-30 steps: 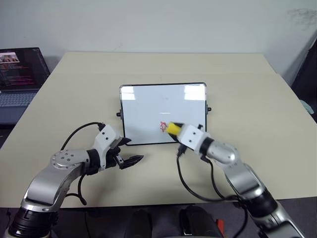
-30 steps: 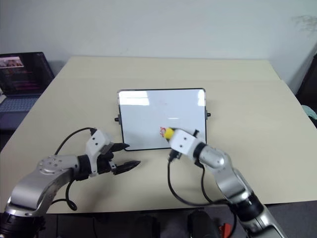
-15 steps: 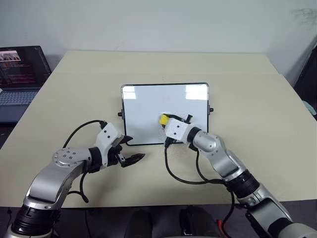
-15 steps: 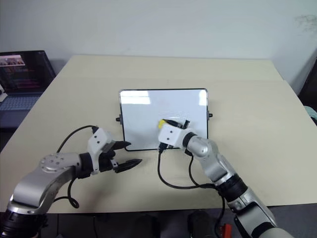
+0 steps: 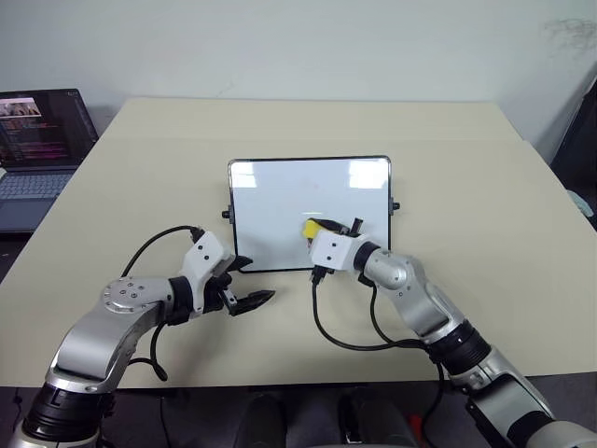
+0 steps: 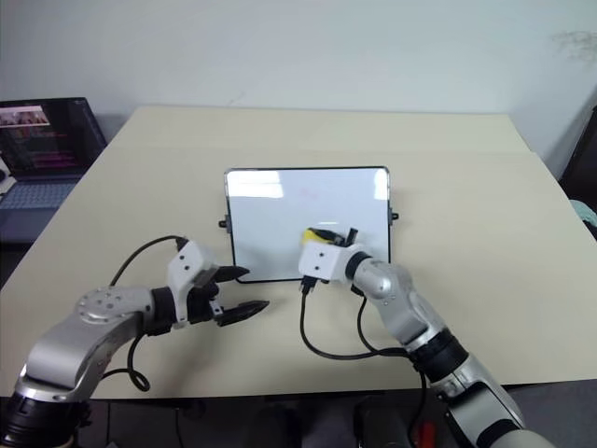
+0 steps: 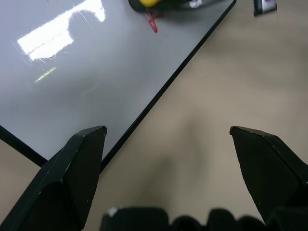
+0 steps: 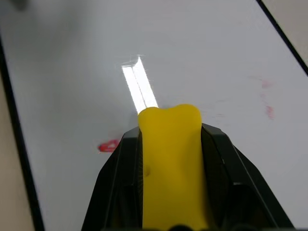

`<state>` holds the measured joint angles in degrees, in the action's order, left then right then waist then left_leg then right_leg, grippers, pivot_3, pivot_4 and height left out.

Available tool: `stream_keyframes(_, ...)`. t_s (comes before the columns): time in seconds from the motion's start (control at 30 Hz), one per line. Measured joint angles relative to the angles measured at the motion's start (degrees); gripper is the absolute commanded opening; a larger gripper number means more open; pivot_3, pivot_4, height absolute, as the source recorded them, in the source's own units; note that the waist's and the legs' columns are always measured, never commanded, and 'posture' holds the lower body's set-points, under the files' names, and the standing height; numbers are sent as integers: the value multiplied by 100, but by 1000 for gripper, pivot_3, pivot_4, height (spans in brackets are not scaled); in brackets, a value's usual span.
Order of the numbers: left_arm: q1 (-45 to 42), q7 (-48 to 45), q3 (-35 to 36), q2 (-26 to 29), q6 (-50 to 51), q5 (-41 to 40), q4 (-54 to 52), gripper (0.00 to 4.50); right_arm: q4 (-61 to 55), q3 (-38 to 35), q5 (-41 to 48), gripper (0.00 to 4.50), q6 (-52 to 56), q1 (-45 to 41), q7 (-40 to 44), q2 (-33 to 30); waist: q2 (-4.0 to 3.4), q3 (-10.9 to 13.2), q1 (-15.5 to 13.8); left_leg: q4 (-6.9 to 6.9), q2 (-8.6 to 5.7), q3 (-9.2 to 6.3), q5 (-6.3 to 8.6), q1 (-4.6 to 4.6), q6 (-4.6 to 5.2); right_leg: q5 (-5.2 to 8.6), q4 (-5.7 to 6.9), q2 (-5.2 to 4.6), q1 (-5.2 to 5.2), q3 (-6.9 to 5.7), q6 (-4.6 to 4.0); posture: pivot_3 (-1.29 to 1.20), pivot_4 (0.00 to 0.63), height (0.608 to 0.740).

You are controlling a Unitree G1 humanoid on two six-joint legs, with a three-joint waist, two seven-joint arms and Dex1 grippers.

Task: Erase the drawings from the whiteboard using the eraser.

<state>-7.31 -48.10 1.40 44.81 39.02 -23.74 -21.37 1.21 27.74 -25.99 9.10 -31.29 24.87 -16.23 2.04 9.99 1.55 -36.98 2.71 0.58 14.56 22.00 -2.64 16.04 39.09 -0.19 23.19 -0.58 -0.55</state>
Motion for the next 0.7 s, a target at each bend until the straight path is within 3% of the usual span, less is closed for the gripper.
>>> stream_keyframes(0.33, 32, 4, -13, -8, 17, -5, -3, 4500, -313, 290, 0, 1301, 187, 347, 841, -198, 2, -2, 5, 0, 0, 1, -1, -7, 1, 1, 1, 2, -2, -1, 2, 0, 150, 740)
stream_keyframes(0.7, 91, 6, -27, -11, 24, -8, -8, 4500, -90, -204, -154, 1300, 183, 18, -118, 33, 4, -3, -4, 0, 0, 3, -4, -4, 0, -3, -2, 2, -2, 2, 0, 0, 150, 740)
